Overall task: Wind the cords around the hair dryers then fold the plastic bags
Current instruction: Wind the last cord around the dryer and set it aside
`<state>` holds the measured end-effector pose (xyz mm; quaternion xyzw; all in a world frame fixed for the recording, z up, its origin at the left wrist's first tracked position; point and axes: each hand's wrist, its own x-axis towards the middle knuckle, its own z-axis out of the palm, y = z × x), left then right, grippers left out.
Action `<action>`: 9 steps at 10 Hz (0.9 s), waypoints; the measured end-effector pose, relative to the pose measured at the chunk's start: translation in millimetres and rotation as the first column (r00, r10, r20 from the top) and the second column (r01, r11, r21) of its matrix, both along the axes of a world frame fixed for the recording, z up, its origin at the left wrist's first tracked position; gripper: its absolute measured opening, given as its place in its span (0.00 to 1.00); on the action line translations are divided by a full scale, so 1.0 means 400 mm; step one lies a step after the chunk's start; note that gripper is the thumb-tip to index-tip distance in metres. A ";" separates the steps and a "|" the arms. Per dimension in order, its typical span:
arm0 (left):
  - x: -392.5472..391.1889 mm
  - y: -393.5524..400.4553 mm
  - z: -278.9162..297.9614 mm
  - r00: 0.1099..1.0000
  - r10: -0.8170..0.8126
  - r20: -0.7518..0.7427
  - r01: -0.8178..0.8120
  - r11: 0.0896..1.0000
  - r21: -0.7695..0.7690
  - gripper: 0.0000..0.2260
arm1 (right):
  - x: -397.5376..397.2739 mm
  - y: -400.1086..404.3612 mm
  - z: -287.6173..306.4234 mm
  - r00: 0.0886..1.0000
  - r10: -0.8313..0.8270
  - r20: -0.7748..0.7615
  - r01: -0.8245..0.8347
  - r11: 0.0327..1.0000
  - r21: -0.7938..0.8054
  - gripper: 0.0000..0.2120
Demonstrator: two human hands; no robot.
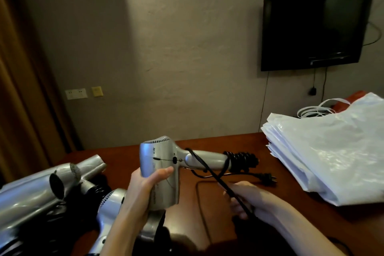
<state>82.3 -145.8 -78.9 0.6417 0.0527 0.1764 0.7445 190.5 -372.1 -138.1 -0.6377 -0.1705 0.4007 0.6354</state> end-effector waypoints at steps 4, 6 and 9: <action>-0.007 0.004 0.008 0.986 -0.141 -0.084 0.156 0.963 0.220 0.31 | 0.020 -0.154 0.068 0.821 0.055 0.569 0.097 0.967 -0.234 0.19; -0.012 0.005 0.005 0.981 -0.172 -0.093 0.192 0.938 0.289 0.33 | 0.028 -0.169 0.077 0.831 0.126 0.541 0.072 0.941 -0.330 0.07; -0.009 -0.009 0.005 0.972 -0.200 -0.126 0.235 0.880 0.413 0.32 | 0.011 -0.122 0.105 0.804 0.177 0.567 -0.018 0.961 -0.275 0.07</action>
